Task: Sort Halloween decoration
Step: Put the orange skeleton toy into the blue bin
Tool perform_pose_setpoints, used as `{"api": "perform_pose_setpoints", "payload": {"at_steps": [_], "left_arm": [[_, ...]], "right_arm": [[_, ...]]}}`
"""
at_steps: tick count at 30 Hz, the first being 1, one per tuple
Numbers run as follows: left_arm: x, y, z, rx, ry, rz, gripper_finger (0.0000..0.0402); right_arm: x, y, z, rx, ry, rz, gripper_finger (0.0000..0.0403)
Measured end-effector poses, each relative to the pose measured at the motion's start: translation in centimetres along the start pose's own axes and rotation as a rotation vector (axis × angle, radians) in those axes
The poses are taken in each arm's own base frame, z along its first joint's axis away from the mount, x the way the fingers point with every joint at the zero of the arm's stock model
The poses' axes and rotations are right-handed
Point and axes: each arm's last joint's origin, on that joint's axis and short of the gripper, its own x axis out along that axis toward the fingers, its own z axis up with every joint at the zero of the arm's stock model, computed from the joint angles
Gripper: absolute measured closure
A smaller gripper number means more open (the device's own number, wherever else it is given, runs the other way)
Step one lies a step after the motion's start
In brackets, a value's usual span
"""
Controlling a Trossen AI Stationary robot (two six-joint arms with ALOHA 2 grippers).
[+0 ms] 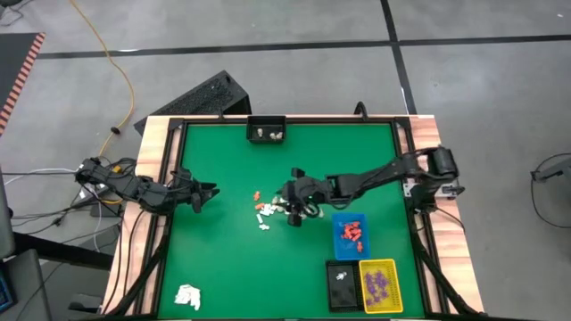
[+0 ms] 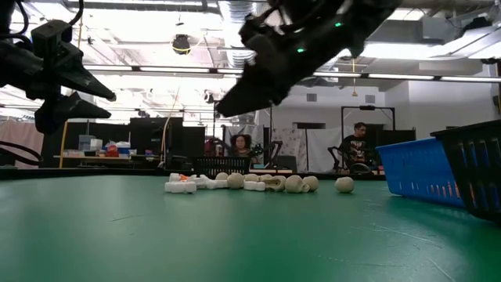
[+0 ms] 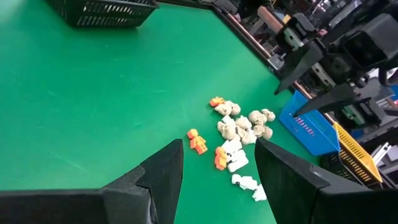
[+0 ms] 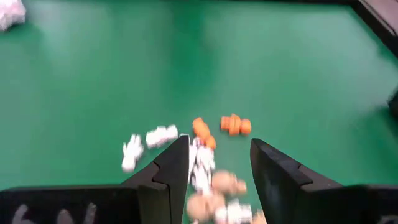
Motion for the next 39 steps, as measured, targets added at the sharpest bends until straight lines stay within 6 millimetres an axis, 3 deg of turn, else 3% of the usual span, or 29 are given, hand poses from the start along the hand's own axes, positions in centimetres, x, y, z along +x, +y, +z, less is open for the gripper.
{"api": "perform_pose_setpoints", "payload": {"at_steps": [9,18,30,39], "left_arm": [[0.0,0.0,0.0,0.000,-0.004,0.002,0.0213],[0.0,0.0,0.0,0.001,0.001,0.000,0.0213],[0.0,0.0,0.0,0.006,0.001,0.000,0.0213],[0.0,0.0,0.0,0.004,0.001,-0.001,0.0213]], "right_arm": [[5.8,-0.7,1.2,-0.069,0.007,-0.031,0.0229],[10.4,-1.7,0.3,-0.040,0.042,-0.066,0.0180],[10.9,-2.6,-0.7,0.018,0.118,-0.101,0.0163],[12.8,-2.6,-3.1,0.068,0.153,-0.104,0.0163]]}}
